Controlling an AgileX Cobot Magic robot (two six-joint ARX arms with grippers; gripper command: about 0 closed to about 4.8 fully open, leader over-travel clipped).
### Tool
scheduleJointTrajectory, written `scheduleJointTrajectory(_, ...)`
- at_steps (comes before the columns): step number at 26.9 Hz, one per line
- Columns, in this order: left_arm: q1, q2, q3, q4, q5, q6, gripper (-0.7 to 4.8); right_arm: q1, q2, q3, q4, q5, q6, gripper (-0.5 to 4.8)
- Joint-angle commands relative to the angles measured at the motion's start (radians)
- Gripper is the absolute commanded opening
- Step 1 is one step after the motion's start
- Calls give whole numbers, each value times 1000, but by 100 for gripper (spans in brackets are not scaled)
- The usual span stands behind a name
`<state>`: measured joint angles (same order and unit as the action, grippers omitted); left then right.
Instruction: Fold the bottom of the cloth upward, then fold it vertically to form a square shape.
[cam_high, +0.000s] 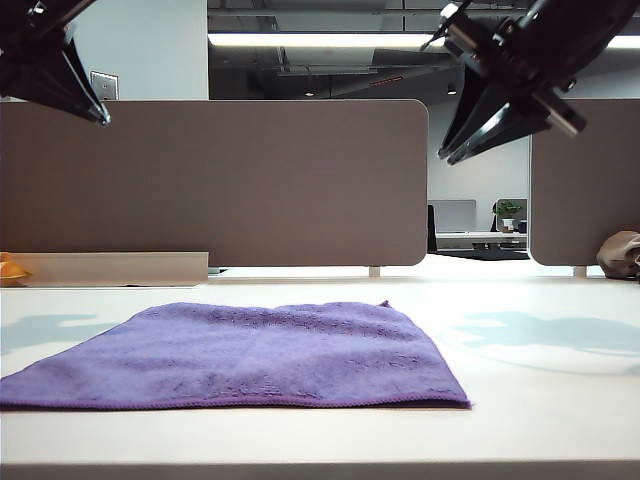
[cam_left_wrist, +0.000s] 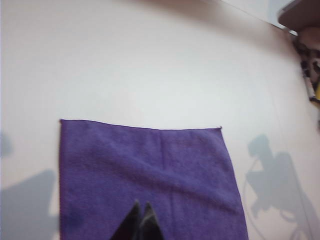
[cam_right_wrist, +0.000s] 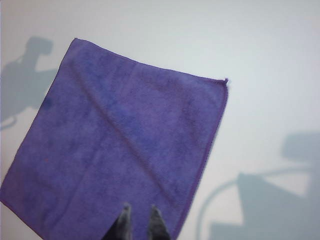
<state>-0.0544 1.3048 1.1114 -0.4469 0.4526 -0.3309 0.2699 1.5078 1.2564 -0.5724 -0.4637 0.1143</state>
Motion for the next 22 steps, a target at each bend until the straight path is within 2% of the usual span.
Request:
scheduleJointTrajectory(1, -14, 17, 7, -8, -31, -3, -3, 1, 25, 7, 31, -37, 21, 53)
scheduleJointTrajectory(5, -17, 40, 7, -77, -47, -24, 0, 1, 45, 6, -47, -85, 22, 53)
scheduleJointTrajectory(8, -35, 65, 6, -137, -56, -14, 69, 1, 48, 5, -119, -89, -7, 54)
scheduleJointTrajectory(11, -37, 115, 6, -205, -45, 6, 81, 2, 50, 5, -222, -89, -10, 55)
scheduleJointTrajectory(12, -43, 126, 6, -232, -49, 16, 81, 2, 51, 4, -259, -89, -19, 70)
scheduleJointTrajectory(13, -47, 144, 6, -268, -48, 56, 81, 3, 58, 2, -296, -90, -35, 111)
scheduleJointTrajectory(17, -51, 154, 6, -379, -4, 190, 81, 16, 63, -36, -314, -101, -37, 119)
scheduleJointTrajectory(22, -60, 157, 1, -481, -5, 236, 82, 59, 73, -141, -280, -119, -40, 129)
